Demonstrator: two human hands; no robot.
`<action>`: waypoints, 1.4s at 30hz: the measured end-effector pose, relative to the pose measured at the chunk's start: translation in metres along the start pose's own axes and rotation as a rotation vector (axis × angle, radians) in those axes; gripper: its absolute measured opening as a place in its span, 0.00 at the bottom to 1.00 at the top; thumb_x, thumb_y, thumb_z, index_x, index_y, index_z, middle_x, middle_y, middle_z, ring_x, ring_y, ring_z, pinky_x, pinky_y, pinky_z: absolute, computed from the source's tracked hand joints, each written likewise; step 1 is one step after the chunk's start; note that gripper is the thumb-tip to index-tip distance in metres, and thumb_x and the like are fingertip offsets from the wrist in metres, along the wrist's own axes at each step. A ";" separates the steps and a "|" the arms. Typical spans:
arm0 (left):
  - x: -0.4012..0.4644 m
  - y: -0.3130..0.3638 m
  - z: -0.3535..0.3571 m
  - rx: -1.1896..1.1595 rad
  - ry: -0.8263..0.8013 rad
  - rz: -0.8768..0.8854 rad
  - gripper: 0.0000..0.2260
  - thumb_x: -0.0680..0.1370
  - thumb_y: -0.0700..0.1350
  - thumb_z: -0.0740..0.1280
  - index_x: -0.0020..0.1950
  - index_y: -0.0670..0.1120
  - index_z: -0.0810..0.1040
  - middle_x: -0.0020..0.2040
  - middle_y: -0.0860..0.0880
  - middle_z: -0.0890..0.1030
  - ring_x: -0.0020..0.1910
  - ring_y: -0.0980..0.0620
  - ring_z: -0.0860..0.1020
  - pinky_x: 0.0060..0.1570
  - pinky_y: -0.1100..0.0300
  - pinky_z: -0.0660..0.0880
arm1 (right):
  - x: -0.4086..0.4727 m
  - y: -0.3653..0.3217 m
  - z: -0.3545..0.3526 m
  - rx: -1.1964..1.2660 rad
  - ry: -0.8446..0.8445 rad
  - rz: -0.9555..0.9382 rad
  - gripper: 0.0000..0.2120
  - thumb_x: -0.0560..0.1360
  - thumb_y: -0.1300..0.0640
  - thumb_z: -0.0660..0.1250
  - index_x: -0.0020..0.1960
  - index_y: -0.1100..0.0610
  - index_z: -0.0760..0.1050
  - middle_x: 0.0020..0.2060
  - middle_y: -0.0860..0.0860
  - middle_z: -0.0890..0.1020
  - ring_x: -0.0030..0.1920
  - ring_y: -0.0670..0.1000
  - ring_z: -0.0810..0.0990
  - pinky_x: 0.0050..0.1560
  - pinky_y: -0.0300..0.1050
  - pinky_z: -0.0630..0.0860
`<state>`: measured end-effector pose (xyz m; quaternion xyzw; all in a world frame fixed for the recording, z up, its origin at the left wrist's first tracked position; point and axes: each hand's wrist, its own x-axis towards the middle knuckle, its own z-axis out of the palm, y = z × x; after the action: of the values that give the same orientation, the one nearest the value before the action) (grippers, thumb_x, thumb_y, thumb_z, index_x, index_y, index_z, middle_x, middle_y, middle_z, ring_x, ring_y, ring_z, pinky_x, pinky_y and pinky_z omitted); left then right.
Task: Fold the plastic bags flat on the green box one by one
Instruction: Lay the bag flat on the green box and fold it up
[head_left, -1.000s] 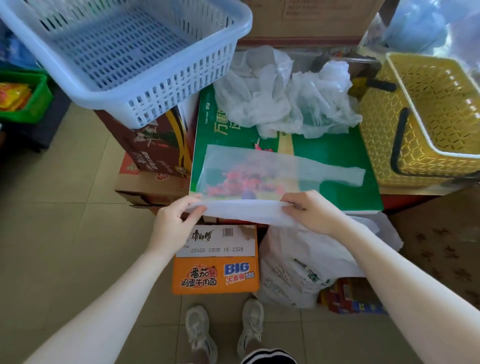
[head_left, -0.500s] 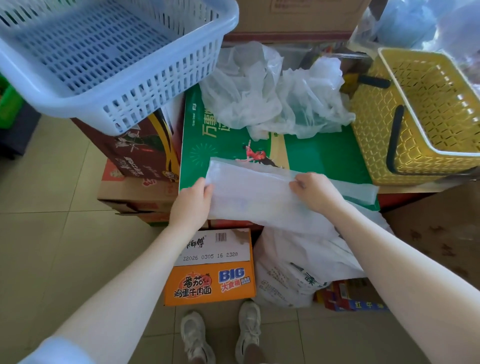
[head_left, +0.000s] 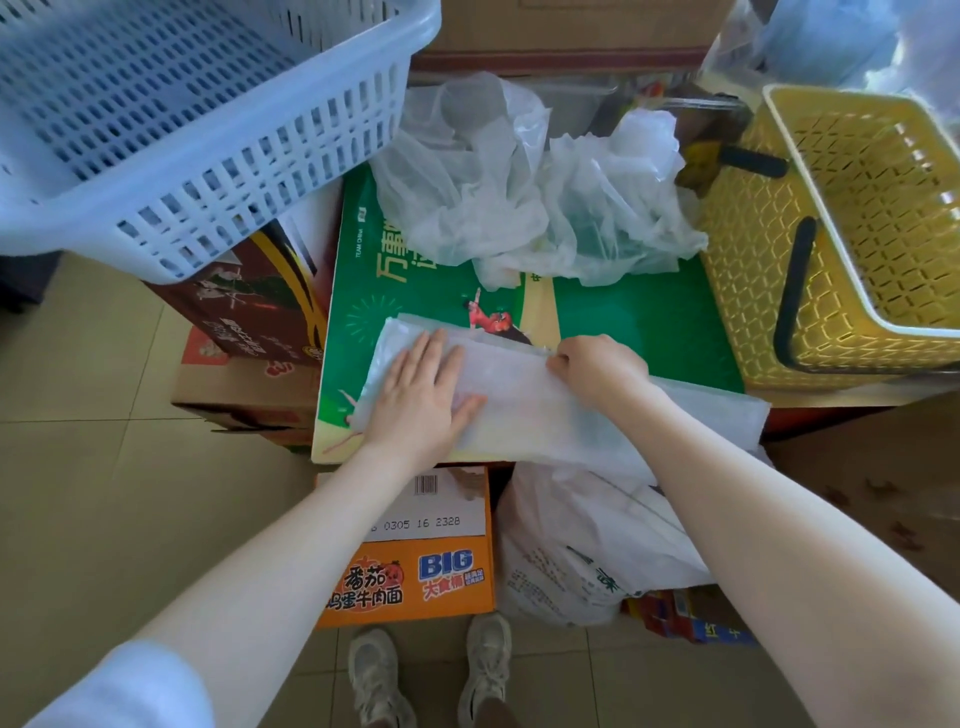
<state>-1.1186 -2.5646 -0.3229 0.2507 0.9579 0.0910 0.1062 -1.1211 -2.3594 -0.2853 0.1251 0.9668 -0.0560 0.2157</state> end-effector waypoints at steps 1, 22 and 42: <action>0.002 -0.001 0.001 -0.004 -0.002 -0.013 0.35 0.75 0.65 0.40 0.76 0.46 0.50 0.77 0.44 0.46 0.75 0.48 0.43 0.71 0.56 0.37 | 0.001 0.003 0.001 0.003 0.011 -0.016 0.10 0.80 0.53 0.52 0.44 0.55 0.69 0.41 0.53 0.74 0.40 0.56 0.72 0.30 0.40 0.59; 0.004 -0.005 0.008 0.121 -0.075 -0.043 0.53 0.55 0.80 0.46 0.73 0.58 0.34 0.72 0.45 0.29 0.71 0.39 0.31 0.68 0.48 0.31 | -0.024 0.061 0.034 -0.050 0.398 0.072 0.14 0.77 0.50 0.60 0.51 0.63 0.71 0.48 0.60 0.76 0.49 0.61 0.73 0.45 0.52 0.66; -0.001 -0.012 -0.017 0.133 -0.058 0.012 0.45 0.65 0.75 0.35 0.75 0.51 0.38 0.75 0.46 0.34 0.74 0.45 0.36 0.69 0.50 0.33 | 0.006 -0.012 -0.009 0.233 -0.077 -0.187 0.14 0.75 0.54 0.65 0.57 0.59 0.72 0.50 0.58 0.78 0.48 0.58 0.76 0.43 0.48 0.73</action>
<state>-1.1269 -2.5773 -0.3092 0.2654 0.9569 0.0207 0.1164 -1.1335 -2.3684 -0.2792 0.0567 0.9522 -0.1922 0.2305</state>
